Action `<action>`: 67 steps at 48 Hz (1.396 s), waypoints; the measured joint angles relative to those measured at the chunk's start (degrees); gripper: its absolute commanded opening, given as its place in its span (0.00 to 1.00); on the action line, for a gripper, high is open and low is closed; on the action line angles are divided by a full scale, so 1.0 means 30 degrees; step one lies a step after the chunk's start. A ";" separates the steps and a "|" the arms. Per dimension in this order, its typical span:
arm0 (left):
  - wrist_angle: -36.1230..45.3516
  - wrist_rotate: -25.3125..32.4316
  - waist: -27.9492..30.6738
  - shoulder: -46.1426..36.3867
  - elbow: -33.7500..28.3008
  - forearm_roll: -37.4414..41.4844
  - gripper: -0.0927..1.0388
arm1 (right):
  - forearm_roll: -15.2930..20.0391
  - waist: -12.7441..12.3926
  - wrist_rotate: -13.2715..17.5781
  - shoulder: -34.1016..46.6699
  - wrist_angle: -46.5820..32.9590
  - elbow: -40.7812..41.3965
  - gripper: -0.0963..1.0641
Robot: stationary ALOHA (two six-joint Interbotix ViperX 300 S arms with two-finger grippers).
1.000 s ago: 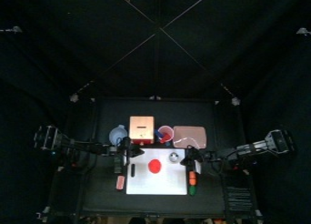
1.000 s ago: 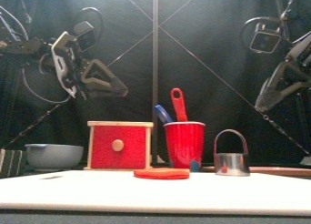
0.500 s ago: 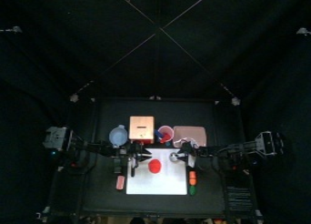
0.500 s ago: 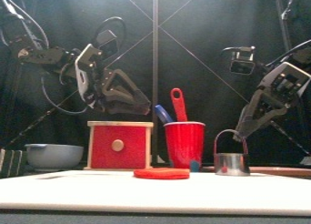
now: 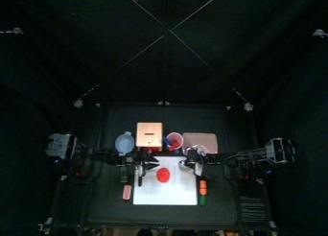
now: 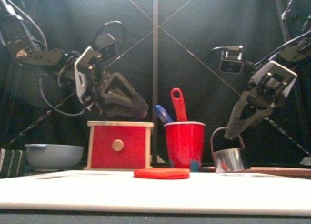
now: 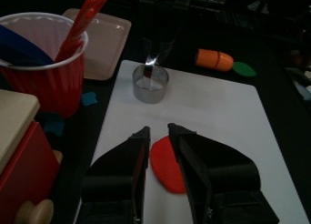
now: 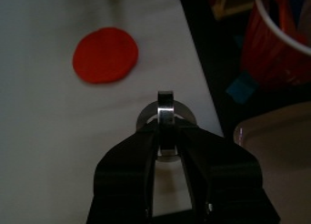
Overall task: Get the cutter from the drawer then cut the dough then place the extra dough in the bowl
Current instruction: Cut the dough
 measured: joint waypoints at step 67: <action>0.0000 0.0000 -0.0029 -0.0820 0.1611 0.0000 0.67 | -0.0791 0.2314 -0.0029 0.6328 -0.0029 -0.5420 0.62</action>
